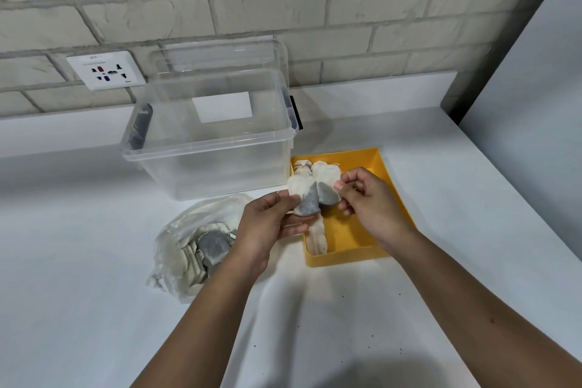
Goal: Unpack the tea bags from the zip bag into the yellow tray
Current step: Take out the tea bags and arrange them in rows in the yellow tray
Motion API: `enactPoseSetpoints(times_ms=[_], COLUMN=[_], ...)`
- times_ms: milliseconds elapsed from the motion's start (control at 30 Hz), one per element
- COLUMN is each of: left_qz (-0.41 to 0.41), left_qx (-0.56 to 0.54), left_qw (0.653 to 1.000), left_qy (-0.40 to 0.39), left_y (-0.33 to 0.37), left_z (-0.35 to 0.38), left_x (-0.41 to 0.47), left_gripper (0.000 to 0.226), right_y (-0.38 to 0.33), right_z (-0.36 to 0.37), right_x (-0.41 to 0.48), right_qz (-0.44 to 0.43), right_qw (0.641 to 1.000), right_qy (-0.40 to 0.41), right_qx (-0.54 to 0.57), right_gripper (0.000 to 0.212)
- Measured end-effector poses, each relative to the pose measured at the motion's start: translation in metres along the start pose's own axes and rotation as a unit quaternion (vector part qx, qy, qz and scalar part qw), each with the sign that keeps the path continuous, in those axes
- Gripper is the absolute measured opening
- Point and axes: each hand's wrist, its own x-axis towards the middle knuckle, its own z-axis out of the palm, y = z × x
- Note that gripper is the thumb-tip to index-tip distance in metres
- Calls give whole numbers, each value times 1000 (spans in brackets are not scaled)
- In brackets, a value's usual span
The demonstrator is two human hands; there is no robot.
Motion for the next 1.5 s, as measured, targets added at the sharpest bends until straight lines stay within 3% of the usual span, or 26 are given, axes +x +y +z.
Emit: enactPoseSetpoints(times_ms=[100, 300, 700, 800, 900, 967, 1267, 1500], left_qz=[16, 30, 30, 37, 47, 54, 104, 113], left_qx=[1, 16, 38, 28, 18, 25, 52, 142], left_qw=[999, 998, 997, 997, 998, 998, 991, 979], left_qy=[33, 58, 56, 55, 41, 31, 64, 94], left_y=[2, 5, -1, 0, 0, 0, 3, -3], left_z=[-10, -17, -15, -11, -6, -3, -7, -10], left_x=[5, 10, 11, 9, 8, 8, 6, 16], left_gripper=[13, 7, 6, 12, 17, 18, 12, 11], right_y=[6, 31, 34, 19, 0, -5, -8, 24], right_z=[-14, -1, 3, 1, 9, 16, -20, -17], right_x=[17, 34, 40, 26, 2, -9, 10, 24], right_qz=[5, 74, 81, 70, 77, 56, -11, 111], right_qw=[998, 984, 980, 994, 991, 989, 1000, 974], right_qy=[28, -36, -25, 2, -59, -92, 11, -112], right_qx=[-50, -157, -182, -86, 87, 105, -23, -163], right_gripper=[4, 6, 14, 22, 27, 26, 9, 19])
